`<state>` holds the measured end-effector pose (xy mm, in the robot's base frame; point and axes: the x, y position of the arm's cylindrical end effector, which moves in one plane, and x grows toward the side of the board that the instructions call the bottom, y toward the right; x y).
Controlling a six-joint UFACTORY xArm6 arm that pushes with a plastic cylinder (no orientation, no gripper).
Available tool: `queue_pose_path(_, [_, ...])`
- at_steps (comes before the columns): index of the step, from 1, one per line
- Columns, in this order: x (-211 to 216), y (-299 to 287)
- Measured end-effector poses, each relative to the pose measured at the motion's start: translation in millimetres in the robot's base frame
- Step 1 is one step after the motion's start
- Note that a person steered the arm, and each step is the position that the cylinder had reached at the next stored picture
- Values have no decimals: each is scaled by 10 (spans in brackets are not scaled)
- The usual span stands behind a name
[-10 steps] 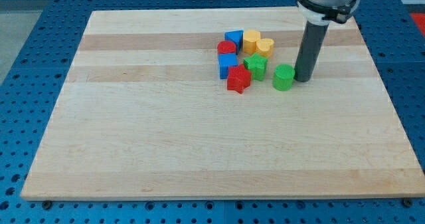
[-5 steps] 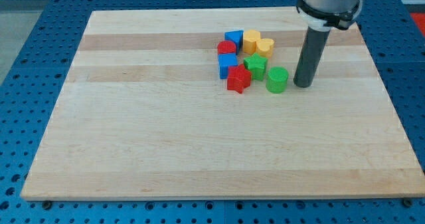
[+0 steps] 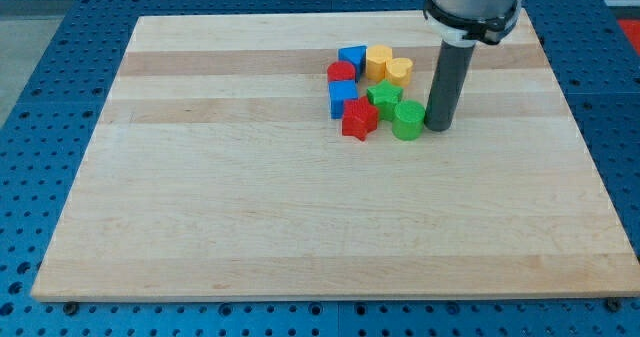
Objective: Move the green circle to the bottom side of the green star
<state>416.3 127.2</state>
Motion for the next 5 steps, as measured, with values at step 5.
queue_pose_path(5, [-35, -80])
